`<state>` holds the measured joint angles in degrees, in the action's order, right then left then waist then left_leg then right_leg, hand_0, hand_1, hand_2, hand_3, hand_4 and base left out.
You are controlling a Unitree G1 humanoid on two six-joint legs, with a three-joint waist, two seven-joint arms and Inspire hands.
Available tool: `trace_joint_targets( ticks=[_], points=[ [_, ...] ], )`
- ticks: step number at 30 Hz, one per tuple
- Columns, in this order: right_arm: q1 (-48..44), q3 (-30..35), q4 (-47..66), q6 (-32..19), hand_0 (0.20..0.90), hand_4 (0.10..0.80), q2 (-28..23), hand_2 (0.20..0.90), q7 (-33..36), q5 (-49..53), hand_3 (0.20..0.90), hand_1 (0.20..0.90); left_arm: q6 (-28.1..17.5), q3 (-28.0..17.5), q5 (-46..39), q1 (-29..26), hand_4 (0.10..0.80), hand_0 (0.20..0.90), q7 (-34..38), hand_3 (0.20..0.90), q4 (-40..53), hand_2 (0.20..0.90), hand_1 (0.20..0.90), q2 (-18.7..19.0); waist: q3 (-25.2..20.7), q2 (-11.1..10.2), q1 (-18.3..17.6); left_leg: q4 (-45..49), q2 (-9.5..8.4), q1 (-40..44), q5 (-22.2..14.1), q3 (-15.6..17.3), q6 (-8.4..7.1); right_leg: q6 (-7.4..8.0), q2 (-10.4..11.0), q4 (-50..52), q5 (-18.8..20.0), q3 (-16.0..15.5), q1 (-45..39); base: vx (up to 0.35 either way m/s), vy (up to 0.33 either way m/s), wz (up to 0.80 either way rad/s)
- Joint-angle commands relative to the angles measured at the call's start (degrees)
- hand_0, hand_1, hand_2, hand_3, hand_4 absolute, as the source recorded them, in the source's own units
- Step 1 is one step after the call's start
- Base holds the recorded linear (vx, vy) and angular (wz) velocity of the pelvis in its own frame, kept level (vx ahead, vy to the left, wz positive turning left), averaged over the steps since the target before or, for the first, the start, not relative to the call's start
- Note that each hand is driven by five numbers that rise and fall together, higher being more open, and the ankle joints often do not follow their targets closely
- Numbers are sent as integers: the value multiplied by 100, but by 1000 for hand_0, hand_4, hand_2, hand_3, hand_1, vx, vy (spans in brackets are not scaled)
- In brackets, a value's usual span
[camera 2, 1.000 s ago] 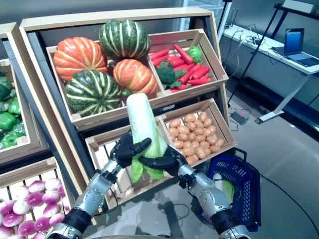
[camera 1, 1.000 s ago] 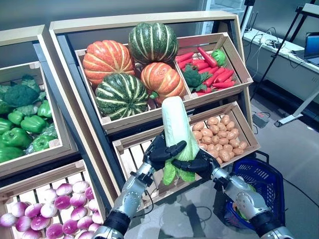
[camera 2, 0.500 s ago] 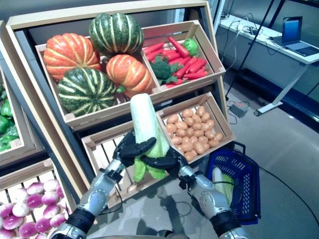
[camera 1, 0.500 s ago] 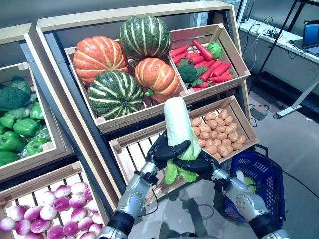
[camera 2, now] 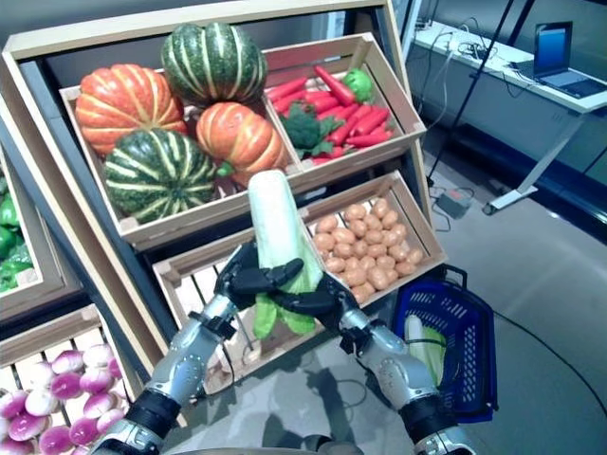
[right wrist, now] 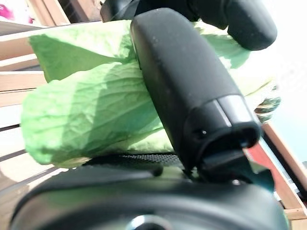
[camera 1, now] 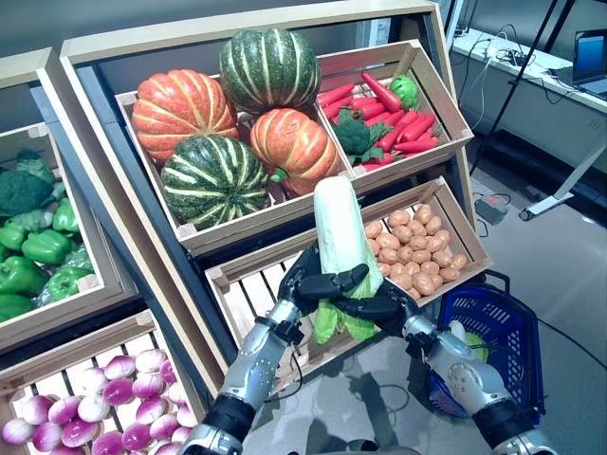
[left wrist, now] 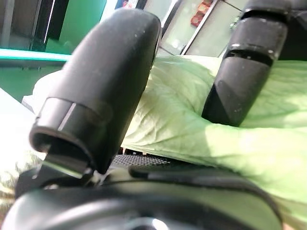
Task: Put vegetables into the basket
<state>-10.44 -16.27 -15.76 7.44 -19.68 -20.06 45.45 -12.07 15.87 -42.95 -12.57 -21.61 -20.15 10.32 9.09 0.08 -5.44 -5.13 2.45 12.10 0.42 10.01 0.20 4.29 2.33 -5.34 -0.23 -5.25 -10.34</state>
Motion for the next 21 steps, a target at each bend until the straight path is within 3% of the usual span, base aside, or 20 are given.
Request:
trace_joint_targets(
  ticks=[1, 4, 7, 10, 16, 19, 21],
  points=[
    [-59, 1558, -313, -1311, 300, 400, -493, 300, 7, 676, 300, 300, -2513, -1980, 381, -1166, 800, 900, 2027, 900, -517, 900, 900, 1669, -262, -97, -31, 13, -52, 153, -568, -26, -57, -300, -133, 34, -337, -33, -179, 0, 0, 0],
    [-35, 1537, -300, -1302, 300, 400, -487, 300, 5, 657, 300, 300, -2774, -2001, 770, -1219, 800, 900, 2360, 900, -420, 900, 900, 1798, -274, -79, -32, 13, -59, 143, -574, -41, -57, -308, -133, 34, -352, -27, -174, -2, 11, 0],
    [21, 1519, -281, -1272, 300, 400, -468, 300, -24, 620, 300, 300, -3128, -1980, 1825, -1218, 800, 900, 2986, 900, -190, 900, 900, 1964, -292, -72, -25, 13, -67, 133, -585, -56, -53, -315, -132, 34, -369, -14, -169, 0, 0, 0],
    [73, 1519, -229, -1251, 300, 400, -486, 300, -25, 636, 300, 300, -3129, -1919, 2211, -1192, 800, 900, 3278, 900, 33, 900, 900, 2055, -297, -78, -17, 13, -72, 133, -585, -70, -55, -315, -133, 34, -372, -13, -172, 0, 0, 0],
    [110, 1533, -226, -1263, 300, 400, -434, 300, -25, 610, 300, 300, -3138, -1918, 2161, -1095, 800, 900, 3345, 900, 244, 900, 900, 2014, -317, -105, 7, 13, -81, 125, -592, -104, -44, -324, -146, 34, -378, 6, -169, 0, 0, 0],
    [98, 1530, -266, -1246, 300, 400, -405, 300, -17, 595, 300, 300, -2936, -1972, 1150, -1088, 800, 900, 2827, 900, 196, 900, 900, 1882, -331, -114, 14, 13, -78, 143, -594, -107, -45, -327, -150, 34, -378, -2, -187, 0, 0, 0],
    [69, 1524, -278, -1238, 300, 400, -346, 300, 17, 562, 300, 300, -2845, -1981, 946, -1054, 800, 900, 2619, 900, 192, 900, 900, 1726, -332, -123, 18, 13, -75, 150, -588, -112, -42, -330, -152, 34, -374, -2, -196, 0, 0, 0]
  ],
)
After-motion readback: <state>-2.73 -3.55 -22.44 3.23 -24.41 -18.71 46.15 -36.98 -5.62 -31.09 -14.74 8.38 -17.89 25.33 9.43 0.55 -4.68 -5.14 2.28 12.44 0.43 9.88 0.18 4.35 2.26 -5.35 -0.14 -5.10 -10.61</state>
